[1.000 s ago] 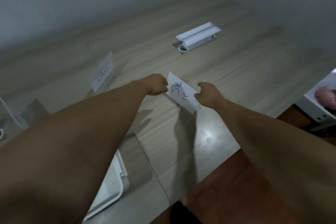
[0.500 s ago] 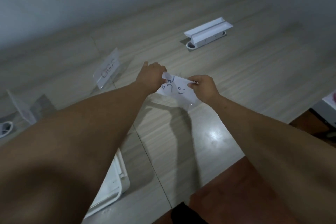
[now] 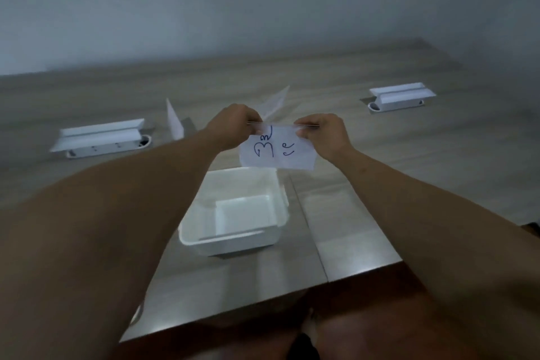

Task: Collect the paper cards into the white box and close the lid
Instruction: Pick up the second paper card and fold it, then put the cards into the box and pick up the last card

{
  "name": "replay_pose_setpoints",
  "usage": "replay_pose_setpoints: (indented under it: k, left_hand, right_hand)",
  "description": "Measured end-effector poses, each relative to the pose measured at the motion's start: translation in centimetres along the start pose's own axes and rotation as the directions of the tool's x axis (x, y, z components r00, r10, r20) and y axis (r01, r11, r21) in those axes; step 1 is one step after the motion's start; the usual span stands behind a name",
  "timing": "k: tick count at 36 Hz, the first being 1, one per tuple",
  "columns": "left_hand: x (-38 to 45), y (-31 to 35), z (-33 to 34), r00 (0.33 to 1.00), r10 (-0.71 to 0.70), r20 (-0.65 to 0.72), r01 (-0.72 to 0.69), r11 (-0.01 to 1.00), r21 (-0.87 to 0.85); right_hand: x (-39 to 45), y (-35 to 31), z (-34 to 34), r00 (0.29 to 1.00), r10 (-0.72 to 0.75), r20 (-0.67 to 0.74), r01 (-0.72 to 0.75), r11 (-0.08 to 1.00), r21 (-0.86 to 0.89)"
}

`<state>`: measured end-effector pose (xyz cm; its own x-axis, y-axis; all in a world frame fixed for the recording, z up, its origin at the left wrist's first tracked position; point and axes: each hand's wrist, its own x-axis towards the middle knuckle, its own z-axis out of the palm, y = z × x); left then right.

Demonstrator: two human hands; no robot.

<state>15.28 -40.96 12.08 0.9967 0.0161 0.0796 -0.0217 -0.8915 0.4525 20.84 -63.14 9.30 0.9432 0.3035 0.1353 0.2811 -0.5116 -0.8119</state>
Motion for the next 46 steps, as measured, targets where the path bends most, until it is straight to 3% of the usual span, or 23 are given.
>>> replay_pose_setpoints:
  k: [7,17,27,33,35,40,46]
  left_hand:
    - [-8.0,-4.5,-2.3,0.996,-0.085,-0.001,0.085,0.996,-0.023]
    - [-13.8,-8.3,2.2,0.964,-0.196,0.180,0.201,0.979,-0.014]
    - [-15.2,-9.2,5.5,0.880,-0.225,0.418,0.236,0.971,0.028]
    - [-14.9,-8.8,6.1,0.787,-0.291,0.544,0.276,0.955,0.111]
    - [-14.3,-9.1,5.7,0.793,-0.315,0.522,0.315,0.945,0.091]
    - [-12.5,-9.9,3.1,0.886,-0.348,0.307,0.339,0.937,0.085]
    - [-10.0,-11.9,-1.5,0.910,-0.363,0.200,0.342,0.931,0.130]
  right_hand:
    - [-4.1,-4.2,5.8,0.996,-0.044,0.079,0.043,0.999,0.012]
    - [-8.9,-2.0,10.2,0.965,0.040,0.259,-0.027,0.998,-0.053]
    - [-10.2,1.3,11.7,0.857,0.105,0.505,0.029,0.968,-0.251]
    - [-9.4,2.1,11.6,0.794,0.117,0.597,0.102,0.942,-0.319]
    - [-8.2,1.9,11.4,0.817,0.117,0.565,0.077,0.949,-0.306]
    - [-5.4,0.4,10.8,0.872,0.055,0.487,0.100,0.953,-0.287]
    - [-0.8,-2.7,11.9,0.883,-0.019,0.468,0.190,0.928,-0.321]
